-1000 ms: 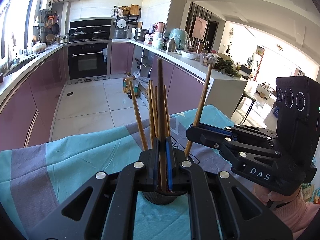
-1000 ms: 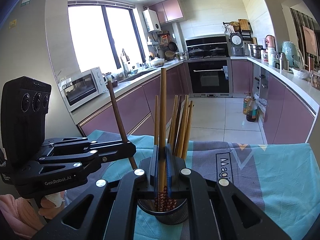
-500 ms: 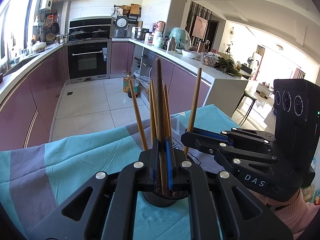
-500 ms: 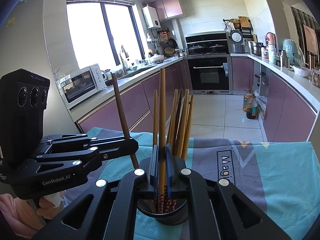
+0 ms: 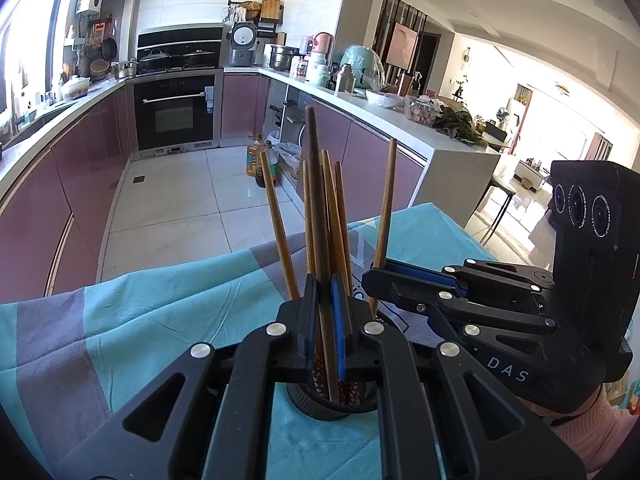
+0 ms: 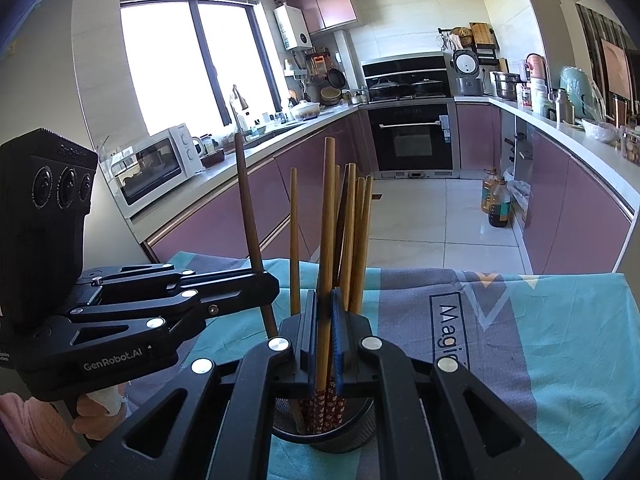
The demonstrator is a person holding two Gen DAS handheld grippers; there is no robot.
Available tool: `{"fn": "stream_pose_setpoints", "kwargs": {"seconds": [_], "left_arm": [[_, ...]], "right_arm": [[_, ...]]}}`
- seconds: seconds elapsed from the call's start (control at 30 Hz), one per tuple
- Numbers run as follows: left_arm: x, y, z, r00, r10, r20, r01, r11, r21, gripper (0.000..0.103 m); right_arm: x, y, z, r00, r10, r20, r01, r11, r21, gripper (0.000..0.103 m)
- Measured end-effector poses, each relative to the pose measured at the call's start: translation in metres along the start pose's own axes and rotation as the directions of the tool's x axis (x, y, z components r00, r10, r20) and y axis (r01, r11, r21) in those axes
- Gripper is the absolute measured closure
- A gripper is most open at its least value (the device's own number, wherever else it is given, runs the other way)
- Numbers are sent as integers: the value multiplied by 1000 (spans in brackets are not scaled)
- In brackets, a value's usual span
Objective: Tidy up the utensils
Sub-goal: 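Open both grippers to release the chopsticks in the holder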
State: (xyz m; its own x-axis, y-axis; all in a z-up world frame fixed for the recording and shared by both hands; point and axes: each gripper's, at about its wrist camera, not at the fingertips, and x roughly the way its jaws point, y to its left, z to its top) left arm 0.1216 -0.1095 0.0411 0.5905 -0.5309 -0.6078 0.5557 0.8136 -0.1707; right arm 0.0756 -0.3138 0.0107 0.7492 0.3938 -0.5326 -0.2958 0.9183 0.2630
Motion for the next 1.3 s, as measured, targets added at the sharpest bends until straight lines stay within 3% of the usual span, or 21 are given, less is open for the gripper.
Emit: {"fn": "stream_pose_setpoints", "kwargs": {"seconds": [0.43, 0.7, 1.0, 1.07, 1.1, 1.17, 1.23, 1.3], "left_arm": [[37, 15, 0, 997, -16, -74, 13, 999, -43, 94], [40, 21, -7, 998, -1, -58, -3, 999, -54, 90], [4, 26, -22, 991, 121, 59, -117, 991, -59, 50], [-7, 30, -26, 984, 153, 93, -148, 987, -63, 40], [-13, 32, -28, 980, 170, 107, -163, 984, -67, 33], [-26, 36, -33, 970, 201, 139, -193, 979, -71, 21], [-42, 37, -43, 954, 242, 180, -233, 970, -69, 9], [-55, 36, -49, 935, 281, 217, -273, 960, -64, 5]], "right_arm": [[4, -1, -3, 1000, -8, -10, 8, 1000, 19, 96], [1, -2, -8, 1000, -1, -9, 1, 1000, 29, 96], [-16, 4, -21, 1000, -9, 28, 9, 1000, 13, 58], [-22, 8, -24, 999, -19, 49, 19, 1000, -3, 44], [-24, 11, -25, 998, -22, 57, 23, 1000, -11, 40], [-28, 18, -29, 997, -32, 74, 34, 999, -31, 22], [-32, 25, -32, 995, -36, 92, 42, 997, -58, 17], [-36, 32, -37, 992, -46, 115, 56, 995, -86, 11]]}}
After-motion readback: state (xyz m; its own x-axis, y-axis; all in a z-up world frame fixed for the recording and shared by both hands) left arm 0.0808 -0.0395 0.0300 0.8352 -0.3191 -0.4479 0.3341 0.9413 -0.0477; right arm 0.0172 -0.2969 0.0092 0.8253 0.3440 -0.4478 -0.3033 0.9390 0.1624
